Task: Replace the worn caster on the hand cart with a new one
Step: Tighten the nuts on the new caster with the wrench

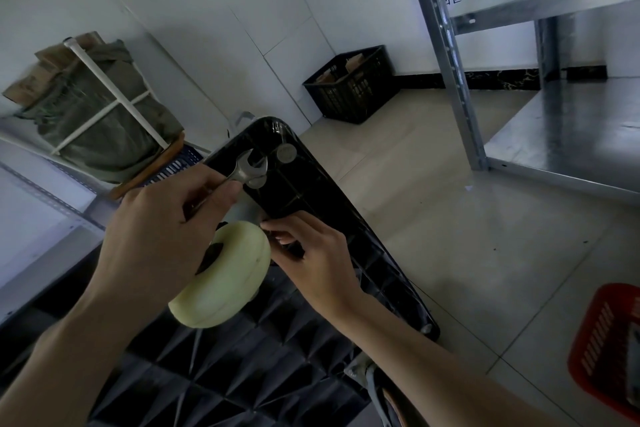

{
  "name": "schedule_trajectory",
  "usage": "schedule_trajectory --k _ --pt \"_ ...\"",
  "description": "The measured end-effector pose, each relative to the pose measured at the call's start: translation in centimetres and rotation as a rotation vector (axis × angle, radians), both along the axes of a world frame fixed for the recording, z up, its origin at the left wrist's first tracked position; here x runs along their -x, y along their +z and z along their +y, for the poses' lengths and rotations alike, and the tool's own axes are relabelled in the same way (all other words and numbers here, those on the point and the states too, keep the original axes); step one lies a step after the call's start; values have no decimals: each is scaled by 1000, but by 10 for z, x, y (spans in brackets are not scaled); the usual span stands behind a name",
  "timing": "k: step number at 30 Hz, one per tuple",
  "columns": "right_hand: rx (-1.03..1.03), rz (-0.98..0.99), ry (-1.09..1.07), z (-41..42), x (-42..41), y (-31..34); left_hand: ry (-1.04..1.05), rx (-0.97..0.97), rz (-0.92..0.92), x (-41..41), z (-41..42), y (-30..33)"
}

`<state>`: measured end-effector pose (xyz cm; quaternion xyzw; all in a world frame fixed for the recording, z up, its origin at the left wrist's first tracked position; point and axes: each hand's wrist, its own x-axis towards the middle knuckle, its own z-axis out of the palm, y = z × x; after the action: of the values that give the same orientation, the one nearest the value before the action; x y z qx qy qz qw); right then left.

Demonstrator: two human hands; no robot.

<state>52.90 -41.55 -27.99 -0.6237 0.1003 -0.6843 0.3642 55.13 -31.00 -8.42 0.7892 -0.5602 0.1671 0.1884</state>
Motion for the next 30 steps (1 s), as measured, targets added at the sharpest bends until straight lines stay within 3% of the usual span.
schedule_trajectory --k 18,30 --pt "127 1 -25 -8 4 3 -6 11 10 1 -1 -2" --pt "61 48 -45 -6 2 9 20 12 -8 -1 -1 -3"
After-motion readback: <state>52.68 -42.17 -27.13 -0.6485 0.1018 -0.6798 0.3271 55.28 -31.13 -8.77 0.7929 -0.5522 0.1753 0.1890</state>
